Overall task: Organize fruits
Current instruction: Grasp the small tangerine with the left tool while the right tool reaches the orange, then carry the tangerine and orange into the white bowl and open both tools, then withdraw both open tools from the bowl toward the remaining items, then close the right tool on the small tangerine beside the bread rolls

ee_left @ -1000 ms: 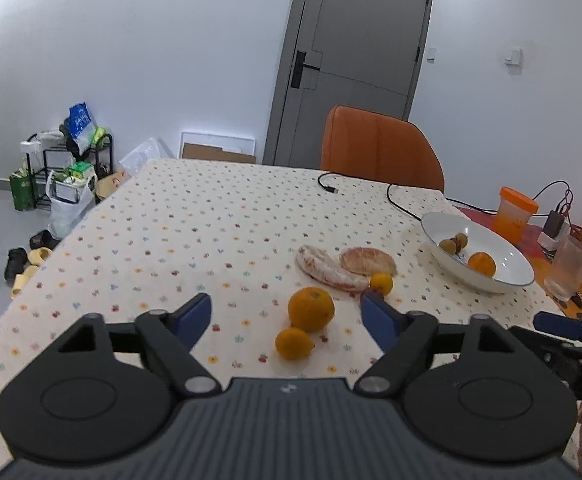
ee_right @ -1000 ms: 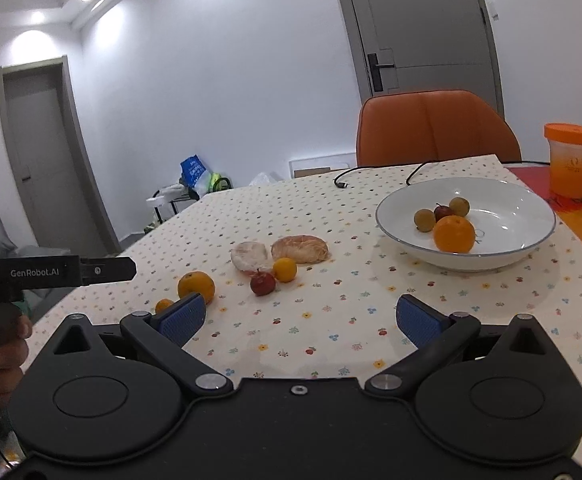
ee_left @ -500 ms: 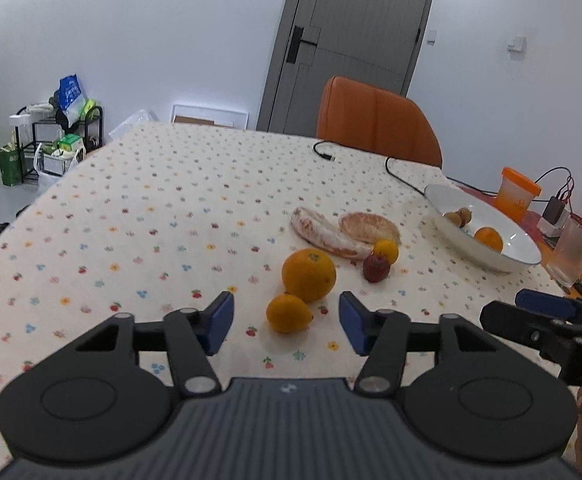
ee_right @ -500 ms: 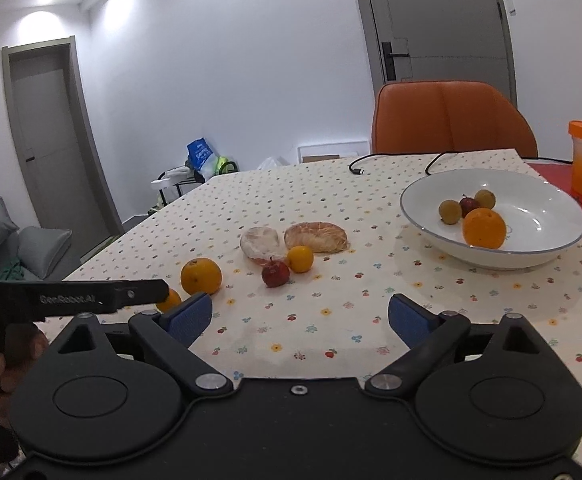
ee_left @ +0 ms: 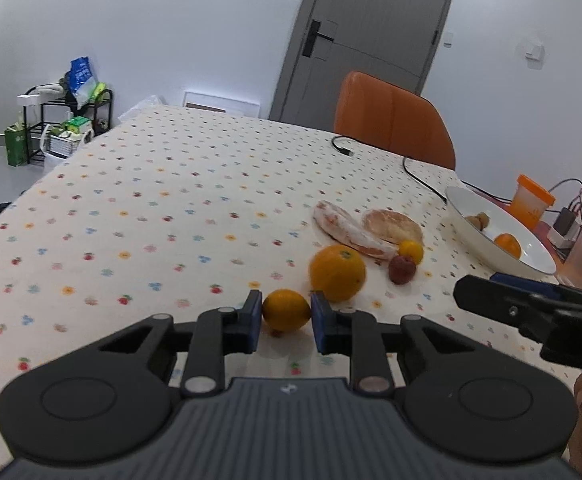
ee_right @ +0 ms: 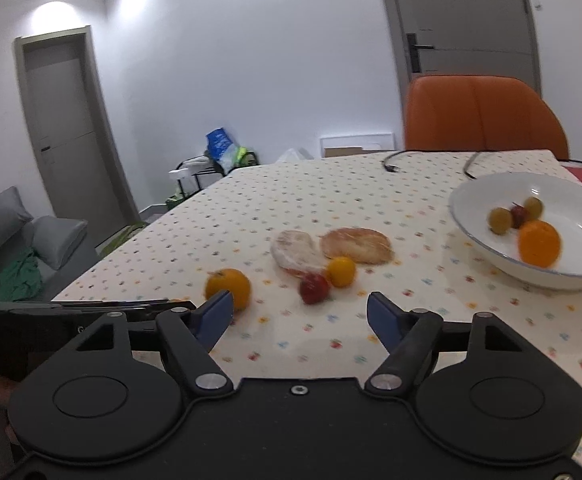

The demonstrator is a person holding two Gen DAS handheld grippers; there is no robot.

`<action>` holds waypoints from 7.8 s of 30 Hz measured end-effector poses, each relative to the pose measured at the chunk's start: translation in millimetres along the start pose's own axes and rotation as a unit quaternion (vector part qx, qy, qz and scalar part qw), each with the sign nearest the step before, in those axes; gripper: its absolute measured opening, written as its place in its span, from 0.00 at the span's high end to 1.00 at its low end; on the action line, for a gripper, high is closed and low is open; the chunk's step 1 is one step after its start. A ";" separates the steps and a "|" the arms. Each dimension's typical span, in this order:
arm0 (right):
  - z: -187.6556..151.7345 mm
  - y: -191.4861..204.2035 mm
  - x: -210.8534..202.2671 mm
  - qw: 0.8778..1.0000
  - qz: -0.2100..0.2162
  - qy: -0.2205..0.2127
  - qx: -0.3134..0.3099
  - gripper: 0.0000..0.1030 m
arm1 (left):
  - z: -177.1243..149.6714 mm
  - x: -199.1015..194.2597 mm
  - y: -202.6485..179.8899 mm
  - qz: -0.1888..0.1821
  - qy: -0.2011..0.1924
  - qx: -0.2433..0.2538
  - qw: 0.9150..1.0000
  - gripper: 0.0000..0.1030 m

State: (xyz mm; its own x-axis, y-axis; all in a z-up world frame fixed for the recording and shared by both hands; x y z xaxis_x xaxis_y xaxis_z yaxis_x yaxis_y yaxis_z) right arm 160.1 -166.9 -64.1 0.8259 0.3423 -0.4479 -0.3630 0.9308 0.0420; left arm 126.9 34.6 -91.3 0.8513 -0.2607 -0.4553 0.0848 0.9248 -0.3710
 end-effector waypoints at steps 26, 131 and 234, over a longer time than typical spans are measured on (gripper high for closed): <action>12.7 70.9 65.1 0.998 0.032 0.052 -0.034 0.65 | 18.3 -31.6 50.7 0.058 -0.031 -0.039 0.997 0.76; 36.2 -203.1 -10.4 0.977 -0.126 -0.090 0.145 0.58 | 78.1 109.6 -173.2 -0.034 -0.006 0.113 0.993 0.22; 20.5 -45.0 78.0 0.996 0.036 0.059 0.060 0.80 | 58.4 88.9 -18.8 0.016 0.029 0.022 0.999 0.41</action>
State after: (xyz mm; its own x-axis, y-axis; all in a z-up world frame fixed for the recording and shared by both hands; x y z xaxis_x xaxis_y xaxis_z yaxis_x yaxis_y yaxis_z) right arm 249.6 -179.6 -82.7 0.7411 0.3980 -0.5407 -0.3598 0.9154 0.1807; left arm 231.2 10.2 -77.6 0.8222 -0.2454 -0.5136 0.0822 0.9440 -0.3194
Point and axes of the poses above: each gripper's, at about its wrist camera, not at the fingertips, and x roughly the way its jaws point, y to its left, z to its top, the point moved 4 cm from there along x, roughly the way its jaws point, and after that the axes turned 14 degrees about -z, right-handed, at the moved point
